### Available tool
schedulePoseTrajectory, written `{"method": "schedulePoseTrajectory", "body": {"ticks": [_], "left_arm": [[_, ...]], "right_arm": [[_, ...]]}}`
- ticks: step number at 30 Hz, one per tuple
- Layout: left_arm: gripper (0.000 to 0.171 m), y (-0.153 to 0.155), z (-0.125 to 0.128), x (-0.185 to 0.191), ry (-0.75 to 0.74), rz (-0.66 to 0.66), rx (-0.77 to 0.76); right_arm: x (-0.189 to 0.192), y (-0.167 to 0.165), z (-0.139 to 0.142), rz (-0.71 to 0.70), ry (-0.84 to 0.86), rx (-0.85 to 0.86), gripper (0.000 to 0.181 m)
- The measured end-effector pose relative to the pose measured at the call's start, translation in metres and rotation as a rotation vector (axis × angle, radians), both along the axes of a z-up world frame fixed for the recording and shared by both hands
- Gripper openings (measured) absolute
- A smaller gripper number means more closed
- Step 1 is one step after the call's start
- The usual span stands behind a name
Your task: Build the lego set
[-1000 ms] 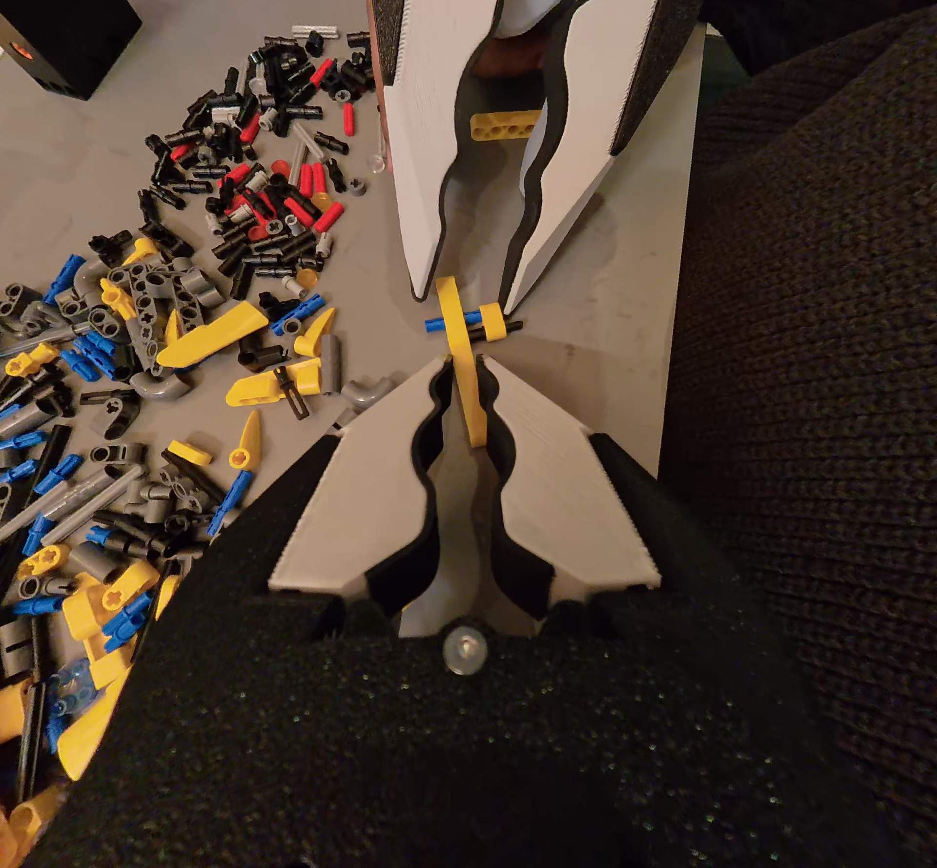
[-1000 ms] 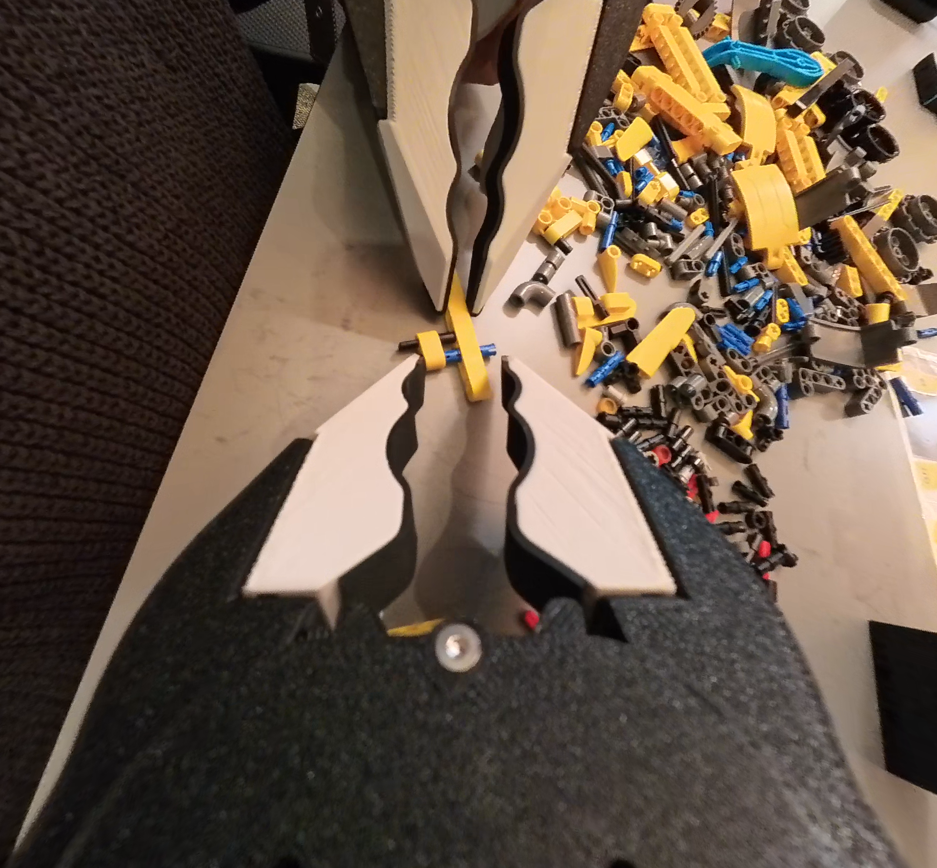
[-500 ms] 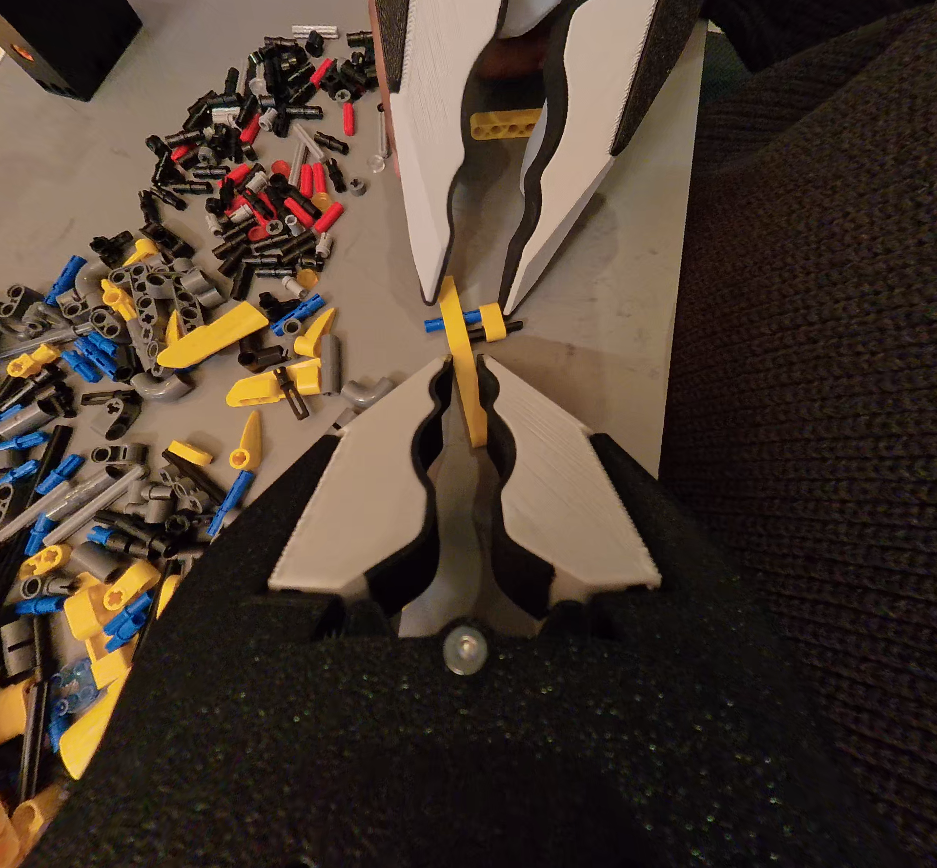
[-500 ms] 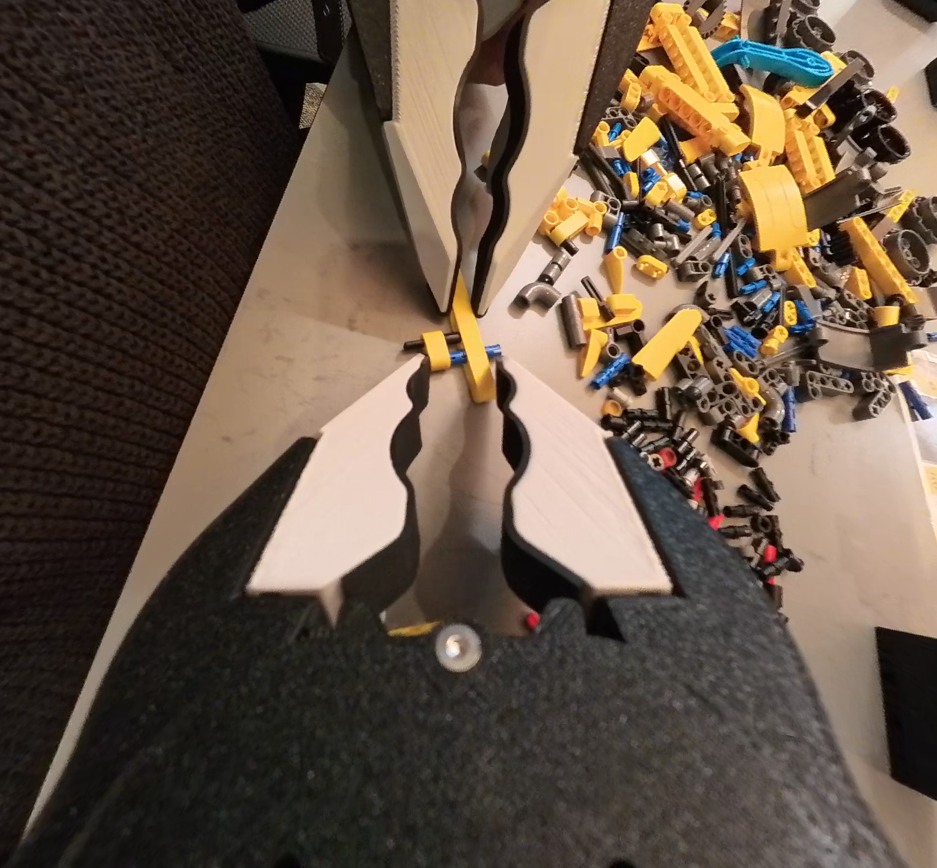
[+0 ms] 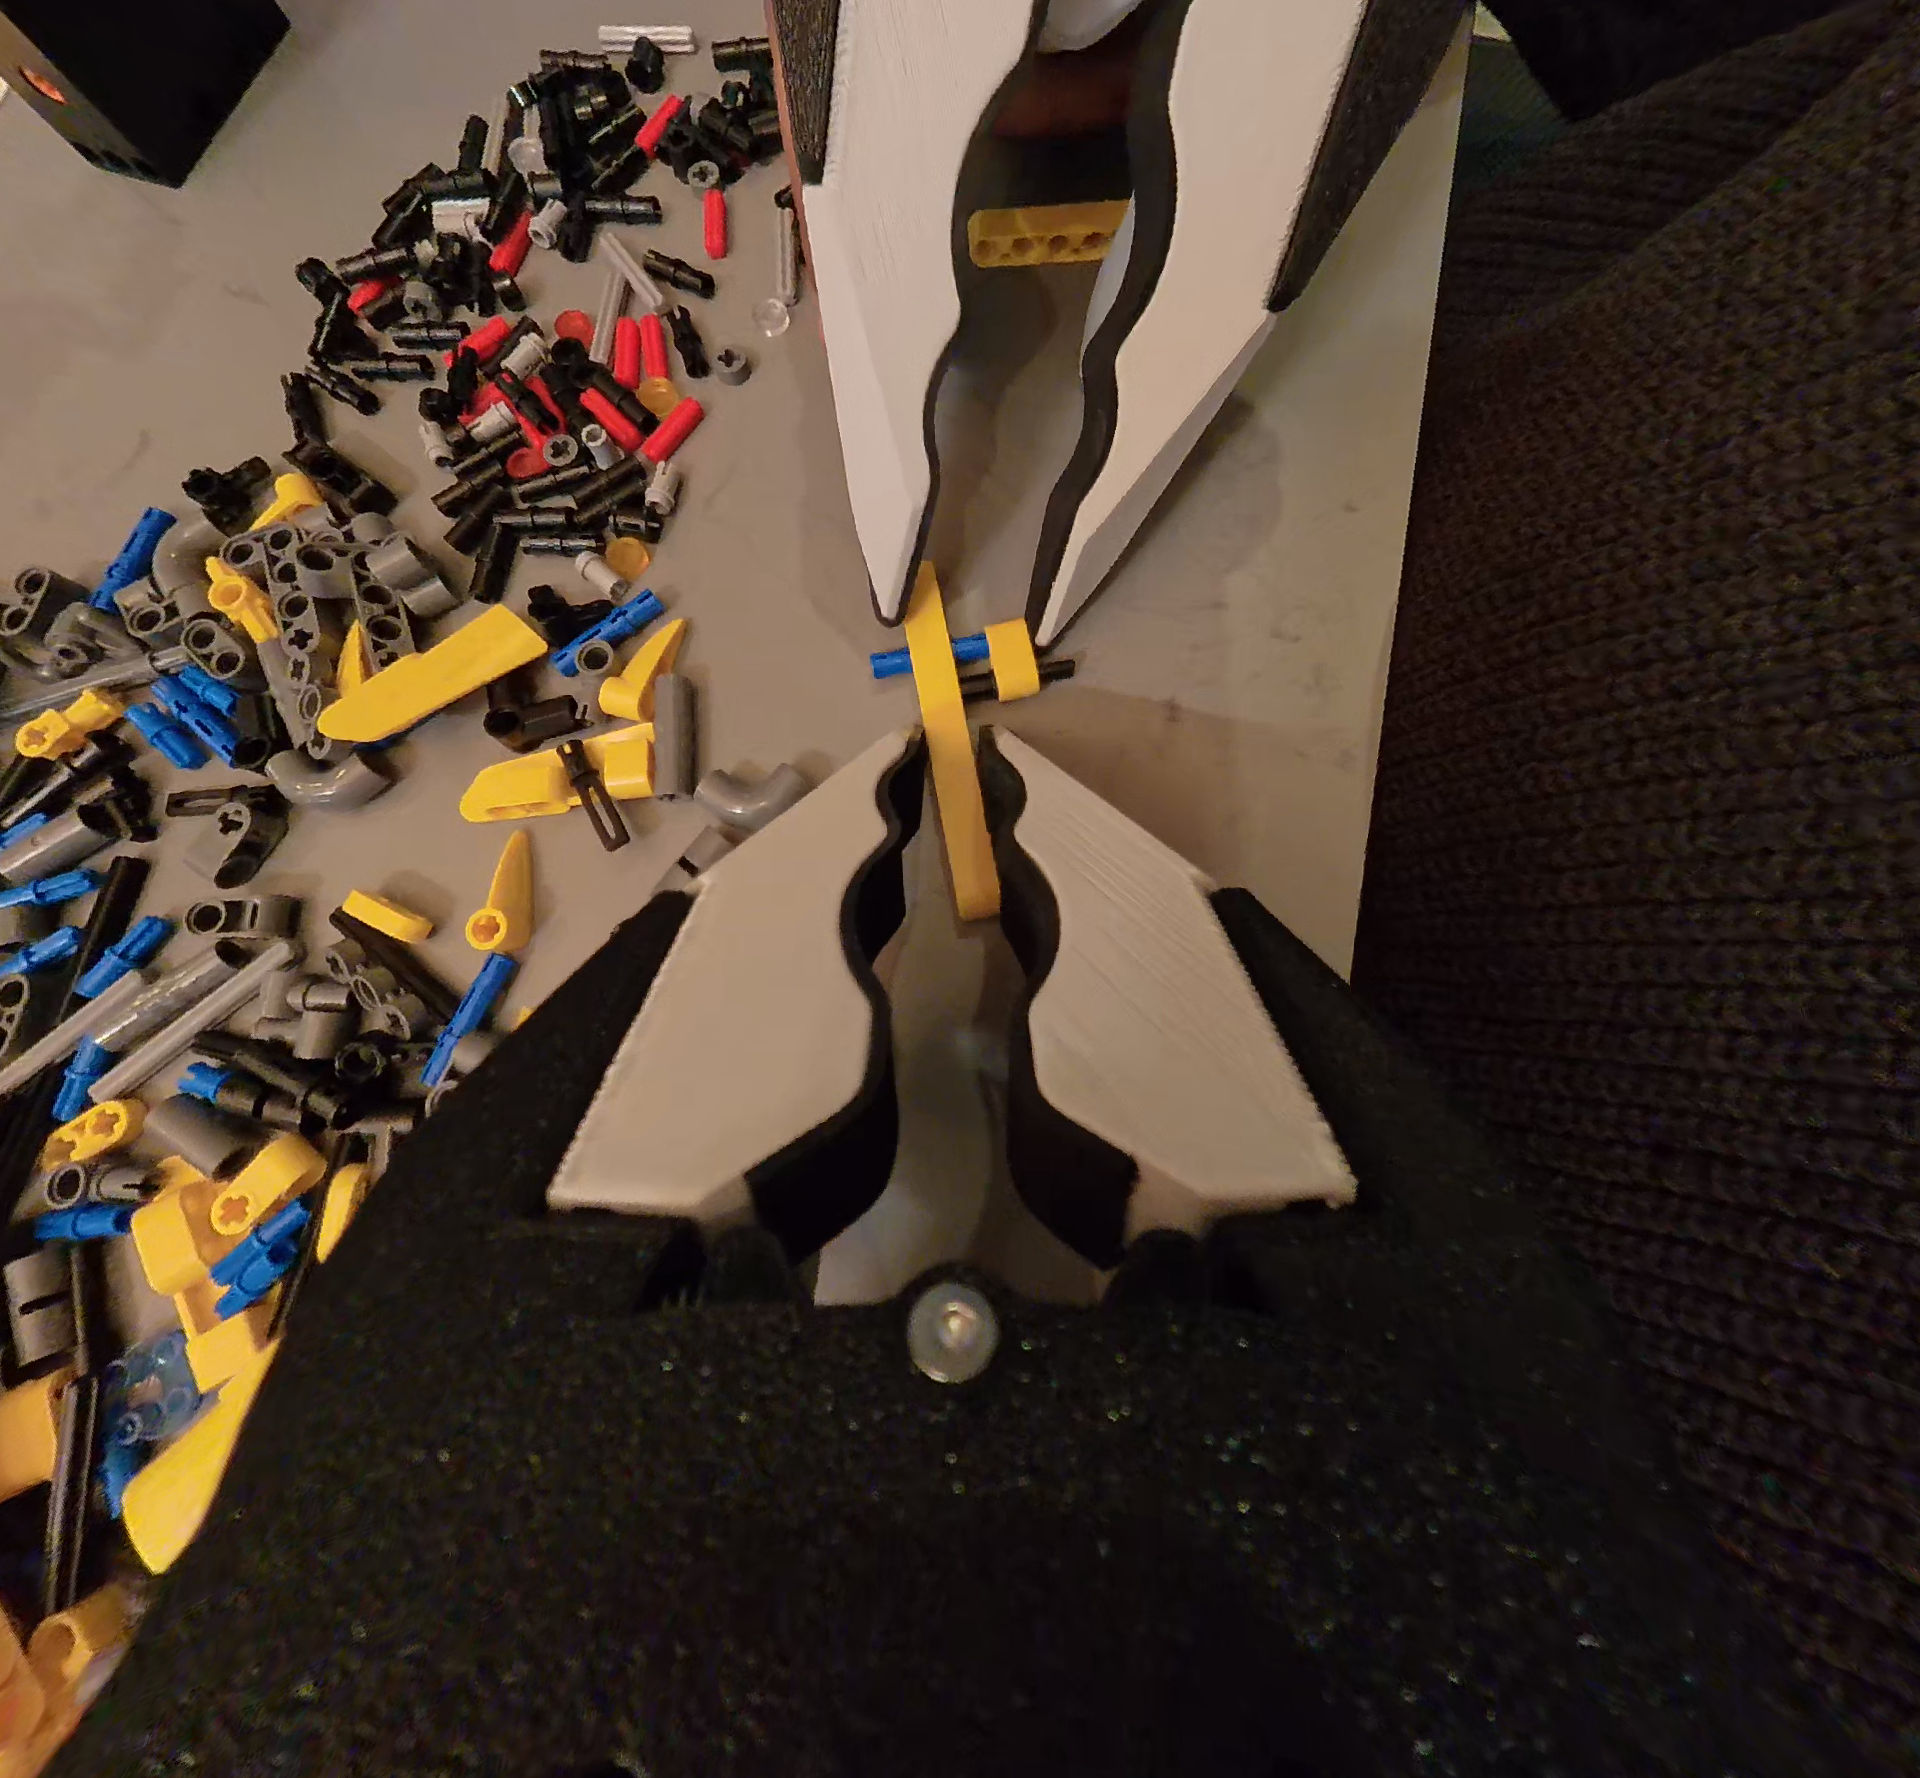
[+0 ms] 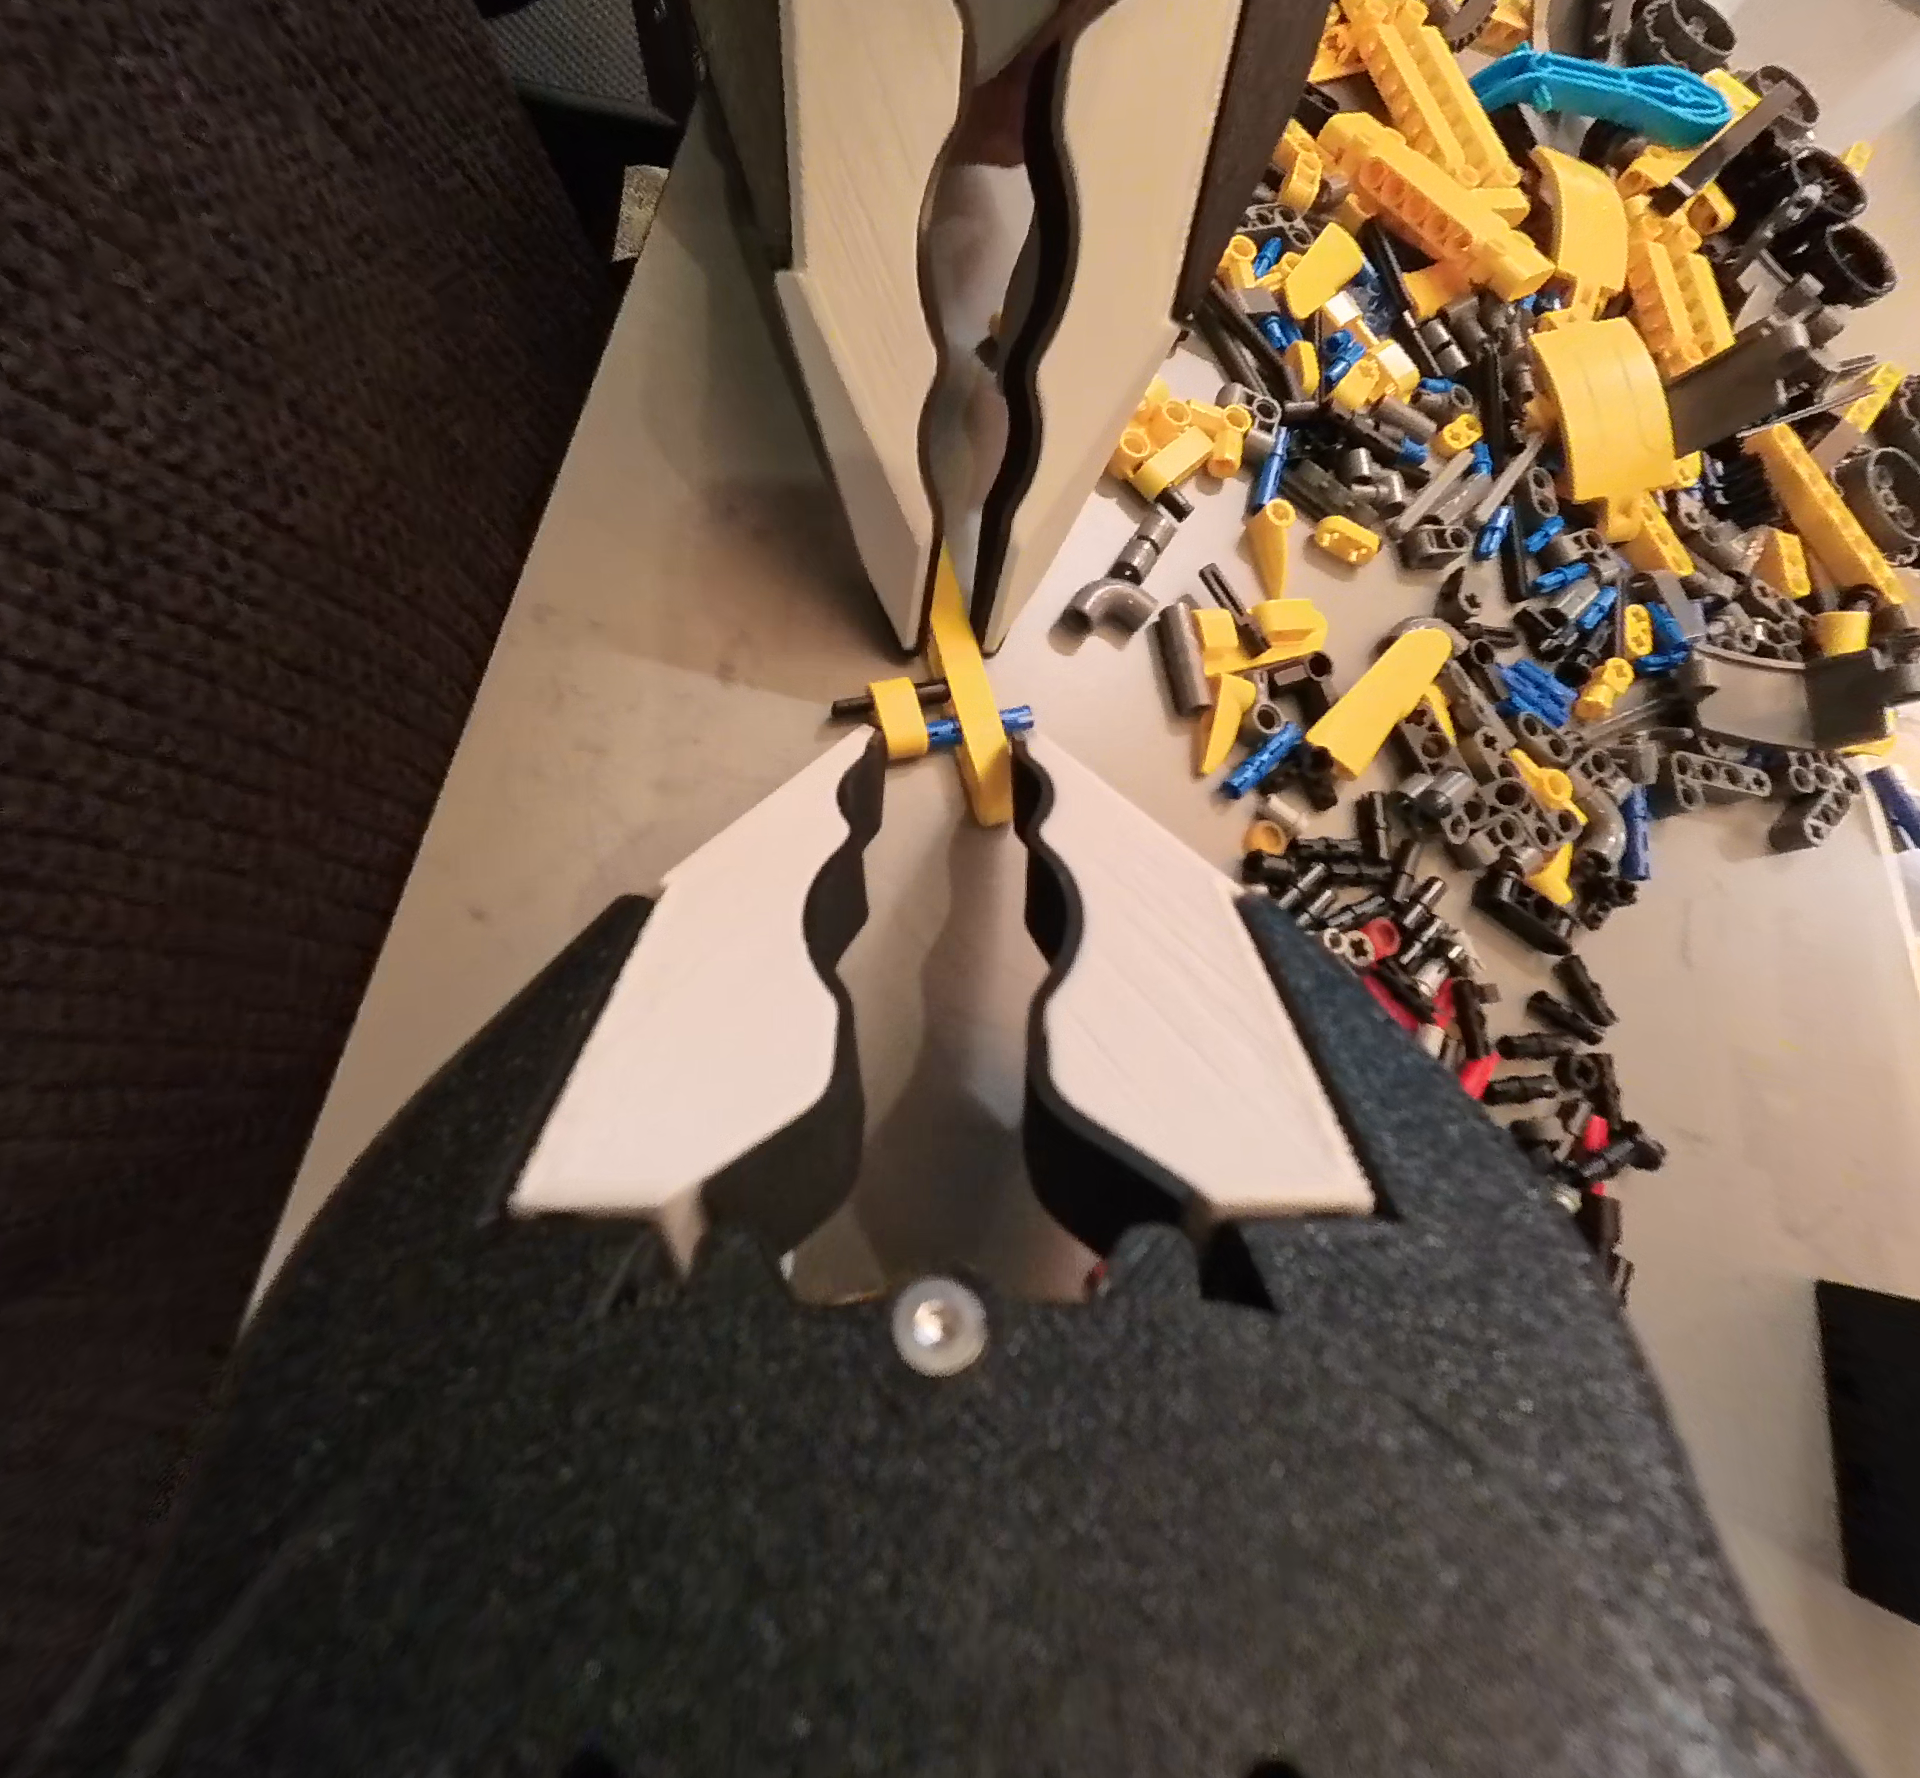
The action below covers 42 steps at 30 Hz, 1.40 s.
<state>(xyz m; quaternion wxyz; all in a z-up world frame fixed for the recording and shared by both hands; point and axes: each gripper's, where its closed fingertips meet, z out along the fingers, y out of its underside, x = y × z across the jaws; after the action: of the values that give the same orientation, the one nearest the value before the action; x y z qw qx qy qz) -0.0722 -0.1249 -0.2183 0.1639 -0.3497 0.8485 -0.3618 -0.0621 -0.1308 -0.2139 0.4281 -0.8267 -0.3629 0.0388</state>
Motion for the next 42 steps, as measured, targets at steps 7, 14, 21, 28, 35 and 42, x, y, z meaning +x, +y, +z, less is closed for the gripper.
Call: {"method": "schedulePoseTrajectory", "body": {"ticks": [7,14,21,28,35,42], "left_arm": [[0.016,-0.001,0.001,-0.003,-0.002,0.027,0.011],[0.021,-0.005,0.0,0.0,0.002,0.038,0.016],[0.026,-0.007,0.0,-0.003,0.031,0.043,-0.026],[0.043,-0.004,0.0,0.0,0.032,0.065,-0.035],[0.043,-0.006,0.0,0.001,0.01,0.052,-0.01],[0.041,-0.005,0.0,0.002,0.019,0.061,-0.018]], "right_arm": [[0.0,0.0,0.0,-0.008,0.005,-0.015,0.024],[0.0,0.0,0.0,-0.013,0.003,-0.021,0.024],[0.0,0.0,0.0,-0.017,0.005,-0.022,0.024],[0.0,0.0,0.0,-0.019,0.006,-0.023,0.024],[-0.001,-0.001,-0.001,-0.019,0.009,-0.026,0.022],[-0.001,-0.001,0.0,-0.017,0.007,-0.023,0.022]]}}
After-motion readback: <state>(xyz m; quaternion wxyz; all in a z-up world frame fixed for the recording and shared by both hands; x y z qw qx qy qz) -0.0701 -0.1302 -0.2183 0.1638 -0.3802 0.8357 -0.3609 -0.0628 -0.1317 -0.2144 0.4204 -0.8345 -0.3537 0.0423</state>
